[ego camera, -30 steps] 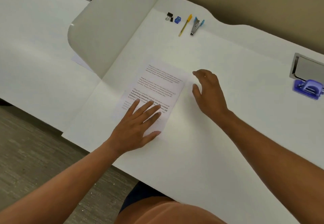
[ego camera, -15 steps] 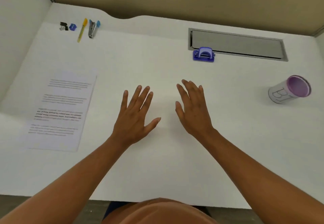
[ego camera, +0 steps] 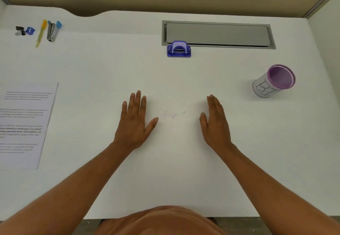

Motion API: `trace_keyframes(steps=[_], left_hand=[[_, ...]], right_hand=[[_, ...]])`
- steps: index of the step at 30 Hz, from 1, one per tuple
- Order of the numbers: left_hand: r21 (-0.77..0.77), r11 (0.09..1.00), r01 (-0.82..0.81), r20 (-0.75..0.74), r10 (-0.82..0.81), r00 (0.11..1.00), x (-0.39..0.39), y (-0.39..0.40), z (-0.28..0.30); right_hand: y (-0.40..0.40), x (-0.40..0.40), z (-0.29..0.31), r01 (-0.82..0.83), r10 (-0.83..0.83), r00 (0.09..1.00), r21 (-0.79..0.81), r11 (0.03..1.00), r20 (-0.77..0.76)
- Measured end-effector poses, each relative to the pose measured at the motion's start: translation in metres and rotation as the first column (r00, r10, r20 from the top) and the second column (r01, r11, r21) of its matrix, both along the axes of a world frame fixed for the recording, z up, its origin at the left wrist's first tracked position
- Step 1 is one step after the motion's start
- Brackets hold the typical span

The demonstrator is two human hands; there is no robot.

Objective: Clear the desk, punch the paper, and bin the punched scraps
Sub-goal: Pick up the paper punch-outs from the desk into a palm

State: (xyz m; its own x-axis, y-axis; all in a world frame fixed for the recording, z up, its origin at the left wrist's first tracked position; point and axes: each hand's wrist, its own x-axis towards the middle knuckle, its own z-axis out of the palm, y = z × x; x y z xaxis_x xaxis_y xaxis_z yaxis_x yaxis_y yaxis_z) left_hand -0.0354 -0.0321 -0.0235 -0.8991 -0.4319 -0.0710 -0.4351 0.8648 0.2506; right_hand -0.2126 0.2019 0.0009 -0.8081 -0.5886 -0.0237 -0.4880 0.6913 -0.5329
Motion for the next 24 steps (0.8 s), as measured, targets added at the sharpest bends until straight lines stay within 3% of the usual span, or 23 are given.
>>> trace_keyframes(steps=[3,8,11,13,15,17,20,22,24], left_hand=[[0.043,0.995,-0.086,0.063,0.083,0.995,-0.003,0.008,-0.007],[0.047,0.999,-0.003,0.081,-0.001,0.997,-0.023,0.051,-0.013],[0.067,0.991,0.113,0.079,-0.118,0.990,-0.034,0.073,-0.013],[0.188,0.972,0.140,-0.017,-0.140,0.990,-0.037,0.074,-0.009],[0.241,0.964,0.110,-0.121,-0.082,0.989,-0.035,0.063,-0.003],[0.170,0.985,0.030,-0.142,-0.005,0.990,-0.026,0.046,-0.003],[0.067,0.995,-0.078,-0.026,0.079,0.997,-0.007,0.026,-0.009],[0.023,0.998,-0.059,0.072,0.057,0.996,0.002,0.027,-0.013],[0.006,1.000,-0.012,0.100,0.011,0.995,0.004,0.036,-0.015]], right_hand=[[-0.011,0.006,-0.013,-0.009,0.007,1.000,0.110,0.994,0.015],[-0.046,0.056,-0.024,-0.178,0.178,0.984,0.102,0.979,0.008],[-0.053,0.080,-0.026,-0.251,0.263,0.957,-0.112,0.962,0.119],[-0.050,0.074,-0.021,-0.088,0.184,0.940,-0.315,0.945,0.288],[-0.041,0.054,-0.016,0.012,0.119,0.942,-0.384,0.923,0.314],[-0.031,0.025,-0.014,-0.044,0.100,0.980,-0.304,0.952,0.171],[-0.032,-0.008,-0.018,-0.190,0.190,0.981,-0.003,0.982,0.040],[-0.039,-0.014,-0.022,-0.285,0.288,0.958,0.162,0.945,0.005],[-0.046,-0.008,-0.023,-0.379,0.396,0.917,0.227,0.897,-0.037]])
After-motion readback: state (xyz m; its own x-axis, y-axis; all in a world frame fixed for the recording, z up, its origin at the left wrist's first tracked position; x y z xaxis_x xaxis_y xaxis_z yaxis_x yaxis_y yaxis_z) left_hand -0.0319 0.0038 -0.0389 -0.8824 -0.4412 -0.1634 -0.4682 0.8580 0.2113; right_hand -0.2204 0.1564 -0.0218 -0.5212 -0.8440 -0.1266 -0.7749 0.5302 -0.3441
